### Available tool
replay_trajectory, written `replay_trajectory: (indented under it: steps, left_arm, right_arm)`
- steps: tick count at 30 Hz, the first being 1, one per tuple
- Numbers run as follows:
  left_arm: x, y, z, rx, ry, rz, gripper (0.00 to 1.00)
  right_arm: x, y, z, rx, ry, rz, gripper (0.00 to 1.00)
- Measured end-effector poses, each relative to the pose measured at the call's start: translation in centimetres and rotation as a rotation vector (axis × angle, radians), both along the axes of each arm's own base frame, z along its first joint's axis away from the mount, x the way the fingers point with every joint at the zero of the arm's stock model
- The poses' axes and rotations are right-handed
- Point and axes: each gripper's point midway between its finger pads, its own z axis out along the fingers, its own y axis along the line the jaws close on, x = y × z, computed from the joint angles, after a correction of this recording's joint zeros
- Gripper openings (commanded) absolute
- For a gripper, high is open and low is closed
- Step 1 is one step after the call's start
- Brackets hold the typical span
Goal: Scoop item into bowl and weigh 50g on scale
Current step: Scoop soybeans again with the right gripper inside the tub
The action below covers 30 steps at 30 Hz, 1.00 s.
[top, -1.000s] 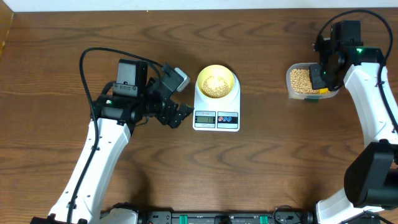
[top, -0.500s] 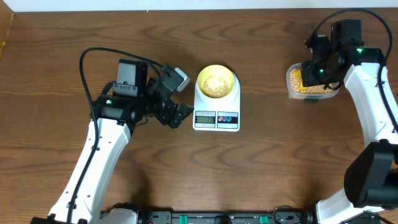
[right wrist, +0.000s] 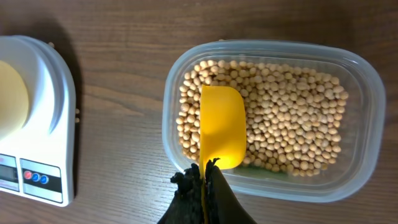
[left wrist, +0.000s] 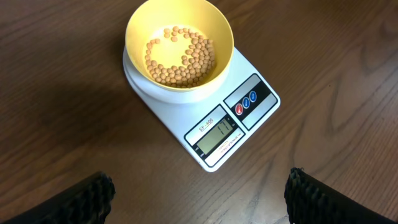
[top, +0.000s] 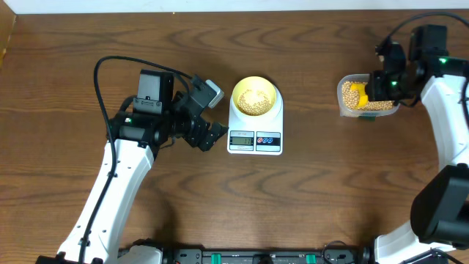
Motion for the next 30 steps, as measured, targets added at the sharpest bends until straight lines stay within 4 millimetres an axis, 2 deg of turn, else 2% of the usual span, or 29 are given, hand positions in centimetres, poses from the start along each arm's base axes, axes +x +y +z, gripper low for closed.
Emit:
replay_trajectory:
  steps: [6,10,16,24,30]
  left_arm:
    - [0.0,0.0,0.0,0.000,0.000,0.000,0.90]
    - [0.0,0.0,0.0,0.000,0.000,0.000,0.90]
    - [0.0,0.0,0.0,0.000,0.000,0.000,0.90]
    - [0.0,0.0,0.0,0.000,0.000,0.000,0.90]
    - [0.0,0.0,0.0,0.000,0.000,0.000,0.90]
  right_arm:
    - [0.0,-2.2,-0.1,0.152,-0.005,-0.060,0.01]
    - [0.0,-3.5,-1.0,0.265,0.010,-0.099,0.01]
    - [0.1,-3.7,-0.8,0.360,-0.001,-0.109,0.01]
    - [0.1,-3.4,-0.5,0.397,0.001,-0.126,0.01]
    - [0.0,-4.7,-0.1,0.438,-0.011,-0.171,0.01]
